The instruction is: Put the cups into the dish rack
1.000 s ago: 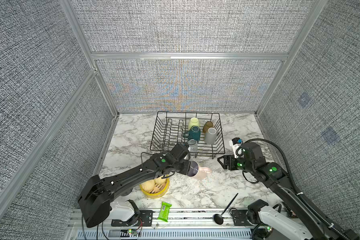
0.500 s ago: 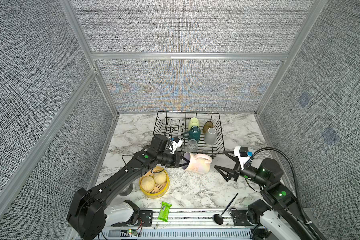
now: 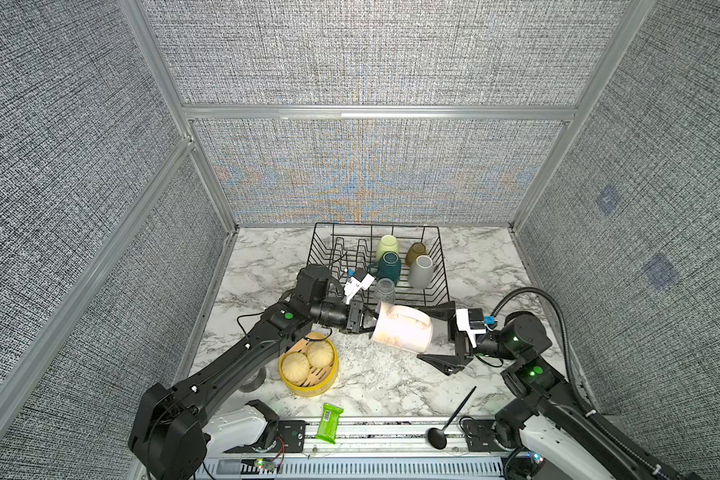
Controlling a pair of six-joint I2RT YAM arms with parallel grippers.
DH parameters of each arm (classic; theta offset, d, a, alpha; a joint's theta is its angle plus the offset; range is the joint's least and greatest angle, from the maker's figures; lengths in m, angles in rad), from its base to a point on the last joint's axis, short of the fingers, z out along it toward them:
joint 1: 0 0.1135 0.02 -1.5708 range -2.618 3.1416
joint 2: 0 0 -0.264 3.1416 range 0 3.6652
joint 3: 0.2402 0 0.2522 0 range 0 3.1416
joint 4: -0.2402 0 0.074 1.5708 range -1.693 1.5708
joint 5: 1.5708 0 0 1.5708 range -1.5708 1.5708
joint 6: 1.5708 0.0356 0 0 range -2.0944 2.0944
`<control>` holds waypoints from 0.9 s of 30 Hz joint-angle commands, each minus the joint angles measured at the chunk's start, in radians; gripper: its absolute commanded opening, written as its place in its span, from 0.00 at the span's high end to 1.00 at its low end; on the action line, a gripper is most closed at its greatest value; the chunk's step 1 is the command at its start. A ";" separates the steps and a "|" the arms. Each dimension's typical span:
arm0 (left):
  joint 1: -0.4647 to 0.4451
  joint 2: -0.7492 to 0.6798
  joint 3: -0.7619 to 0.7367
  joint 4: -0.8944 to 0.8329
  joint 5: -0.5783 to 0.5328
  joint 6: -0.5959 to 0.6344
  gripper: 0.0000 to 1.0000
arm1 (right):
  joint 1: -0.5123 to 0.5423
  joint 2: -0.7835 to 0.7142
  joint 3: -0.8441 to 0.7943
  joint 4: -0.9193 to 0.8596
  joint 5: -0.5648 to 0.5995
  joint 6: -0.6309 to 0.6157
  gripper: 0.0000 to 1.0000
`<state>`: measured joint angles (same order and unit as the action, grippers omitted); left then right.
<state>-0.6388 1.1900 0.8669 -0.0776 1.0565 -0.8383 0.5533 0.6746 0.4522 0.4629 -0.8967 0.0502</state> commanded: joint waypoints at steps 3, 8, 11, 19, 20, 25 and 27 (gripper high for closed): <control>0.001 0.004 -0.014 0.254 0.080 -0.137 1.00 | 0.053 0.064 0.012 0.042 0.002 -0.060 0.01; -0.003 0.003 -0.055 0.389 0.077 -0.230 1.00 | 0.090 0.114 0.011 0.099 0.080 -0.060 0.01; -0.004 0.007 -0.061 0.366 0.055 -0.215 1.00 | 0.100 0.141 0.006 0.143 0.126 -0.049 0.01; -0.007 0.055 -0.070 0.425 0.046 -0.242 1.00 | 0.110 0.190 -0.020 0.333 0.157 0.061 0.01; -0.007 0.064 -0.069 0.435 0.044 -0.247 1.00 | 0.111 0.191 -0.017 0.330 0.166 0.070 0.01; -0.007 0.104 -0.066 0.496 0.051 -0.274 1.00 | 0.115 0.183 -0.029 0.358 0.182 0.099 0.01; -0.007 0.115 -0.070 0.528 0.050 -0.292 1.00 | 0.114 0.178 -0.036 0.362 0.201 0.097 0.02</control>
<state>-0.6464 1.2964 0.7925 0.3286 1.1110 -1.0931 0.6643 0.8585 0.4206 0.7452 -0.6949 0.1329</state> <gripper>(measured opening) 0.097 0.988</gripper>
